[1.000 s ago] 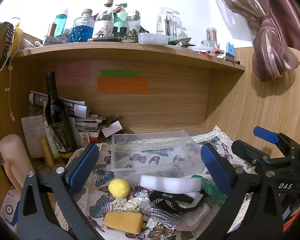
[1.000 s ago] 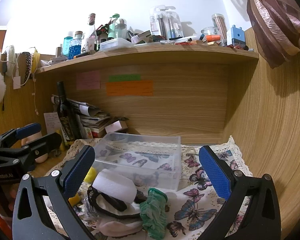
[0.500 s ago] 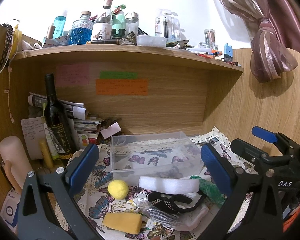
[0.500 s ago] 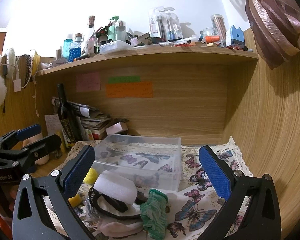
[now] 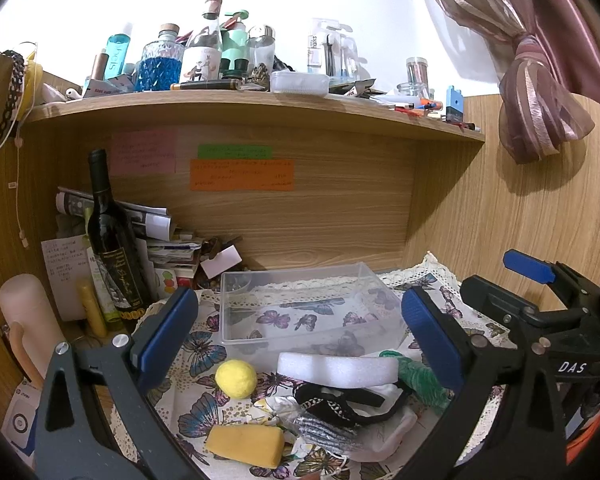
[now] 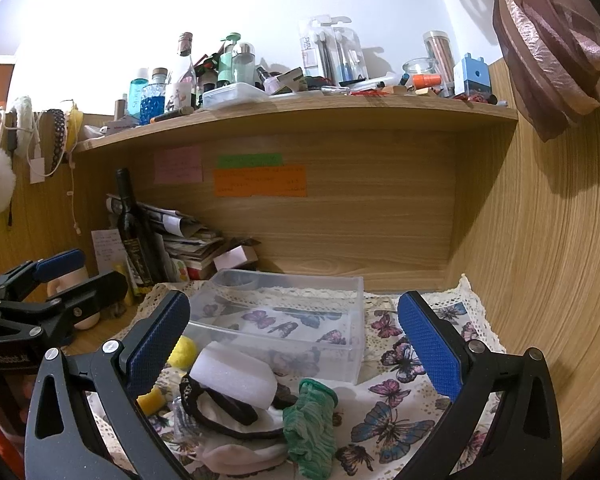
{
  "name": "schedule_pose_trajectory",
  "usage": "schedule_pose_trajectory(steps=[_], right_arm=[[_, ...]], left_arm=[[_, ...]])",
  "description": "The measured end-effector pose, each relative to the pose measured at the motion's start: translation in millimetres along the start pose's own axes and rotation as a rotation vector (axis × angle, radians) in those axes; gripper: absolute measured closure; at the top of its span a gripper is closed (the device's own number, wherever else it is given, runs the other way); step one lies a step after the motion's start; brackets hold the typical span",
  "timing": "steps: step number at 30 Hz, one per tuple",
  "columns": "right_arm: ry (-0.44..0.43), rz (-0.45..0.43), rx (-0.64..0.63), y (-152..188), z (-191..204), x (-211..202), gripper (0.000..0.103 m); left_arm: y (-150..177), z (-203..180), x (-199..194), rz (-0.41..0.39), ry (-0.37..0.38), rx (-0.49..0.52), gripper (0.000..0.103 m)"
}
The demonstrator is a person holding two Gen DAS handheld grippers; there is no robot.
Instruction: Organize soft objects
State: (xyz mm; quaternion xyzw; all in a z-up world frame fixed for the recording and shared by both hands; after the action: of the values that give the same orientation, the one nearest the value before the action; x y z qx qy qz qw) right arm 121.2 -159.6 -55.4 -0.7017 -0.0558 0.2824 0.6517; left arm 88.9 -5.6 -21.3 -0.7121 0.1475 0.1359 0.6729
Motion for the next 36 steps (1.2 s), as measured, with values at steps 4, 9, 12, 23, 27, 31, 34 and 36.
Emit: schedule_pose_trajectory(steps=[4, 9, 12, 23, 27, 31, 34, 36], right_arm=[[-0.002, 0.0, -0.001, 0, 0, 0, 0.0], [-0.004, 0.0, 0.0, 0, 2, 0, 0.0], [-0.01, 0.0, -0.002, 0, 4, 0, 0.0], [-0.026, 0.004, -0.004, 0, 9, 5, 0.0], [-0.043, 0.03, -0.015, 6, 11, 15, 0.0], [-0.058, 0.092, -0.019, 18, 10, 31, 0.008], [-0.085, 0.157, -0.02, 31, 11, 46, 0.016], [-0.109, 0.193, -0.022, 38, 14, 53, 0.02]], left_arm=[[0, -1, 0, -0.002, -0.003, 0.001, 0.0], [2, -2, 0, 0.001, -0.001, 0.0, 0.0], [2, -1, 1, 0.004, 0.006, 0.002, 0.0], [5, 1, 2, 0.007, 0.002, 0.0, 0.0], [8, 10, 7, 0.023, -0.009, -0.014, 0.0], [16, 26, 17, 0.064, -0.036, -0.027, 0.0], [28, 42, 28, 0.115, -0.054, -0.041, 0.0], [35, 49, 34, 0.142, -0.061, -0.048, 0.002]])
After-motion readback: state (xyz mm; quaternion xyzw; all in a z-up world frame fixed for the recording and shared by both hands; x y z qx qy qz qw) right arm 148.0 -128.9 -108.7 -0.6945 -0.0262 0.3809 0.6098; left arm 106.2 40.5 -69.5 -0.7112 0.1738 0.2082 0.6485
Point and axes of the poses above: each gripper's, at about its wrist camera, not at the fingertips, and x roughly the way its jaws point, z to its left, y to its underside, the point moved 9 cm from there along x, roughly the way its jaws point, and after that the axes turned 9 degrees about z, right-handed, at the moved point
